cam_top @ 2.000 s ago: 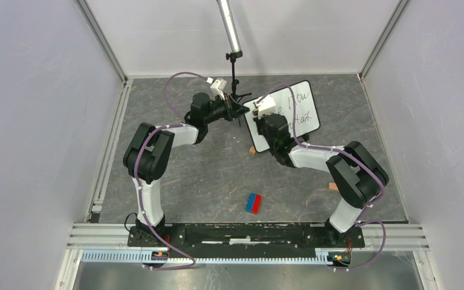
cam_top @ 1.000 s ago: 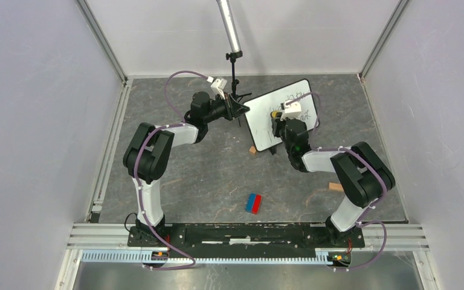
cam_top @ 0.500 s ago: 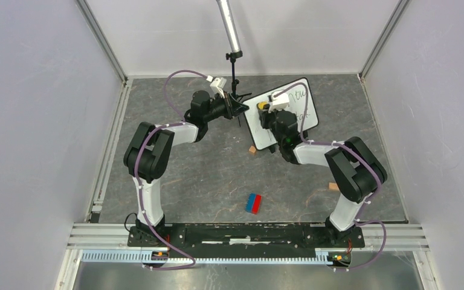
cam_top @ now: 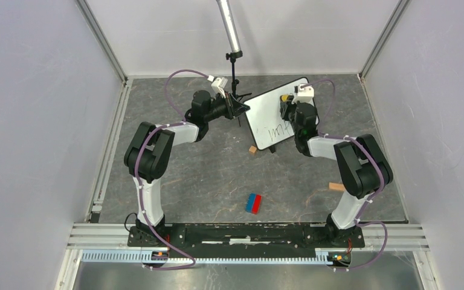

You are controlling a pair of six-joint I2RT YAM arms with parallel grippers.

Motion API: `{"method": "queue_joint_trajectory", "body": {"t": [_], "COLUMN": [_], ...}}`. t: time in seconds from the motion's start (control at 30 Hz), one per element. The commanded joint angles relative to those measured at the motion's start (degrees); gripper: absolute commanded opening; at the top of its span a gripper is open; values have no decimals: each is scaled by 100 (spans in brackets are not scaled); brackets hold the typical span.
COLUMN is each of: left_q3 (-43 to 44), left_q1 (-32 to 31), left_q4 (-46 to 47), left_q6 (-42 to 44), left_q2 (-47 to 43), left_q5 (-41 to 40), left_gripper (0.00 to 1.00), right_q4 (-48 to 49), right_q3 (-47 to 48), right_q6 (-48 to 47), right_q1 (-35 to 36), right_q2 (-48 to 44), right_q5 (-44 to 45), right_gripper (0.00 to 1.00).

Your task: Erase the whiteboard

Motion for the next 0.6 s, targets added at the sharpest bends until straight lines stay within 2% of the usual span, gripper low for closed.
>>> {"method": "queue_joint_trajectory", "body": {"t": [0.0,0.13,0.2,0.23,0.27,0.3,0.37,0.43,0.57], "left_q3": [170,196,201,189,161,129,69,-10,-100], "left_q1": [-130,-124,-127,-127,-124,-124,-138,-163,-225], "left_q4": [-151,-200,-213,-219,-175,-51,245,504,704], "left_q6": [468,456,394,321,194,14,-263,-468,-633], "left_q2": [99,119,113,111,105,132,204,260,343], "left_q5": [366,364,306,228,117,84,139,177,161], "left_gripper": [2,2,4,9,20,37,48,50,44], "right_q4": [-679,-444,-261,-192,-161,-155,-119,-90,-44], "right_q3": [16,-53,-193,-292,-359,-433,-580,-717,-964], "right_q6": [-435,-735,-624,-524,-475,-449,-444,-469,-482], "right_q1": [433,954,982,961,940,913,873,844,844], "right_q2": [166,55,2,-40,-80,-125,-219,-326,-456], "right_q5": [-67,-59,-116,-68,-23,18,72,102,116], "right_gripper": [8,8,8,9,9,9,9,9,9]}}
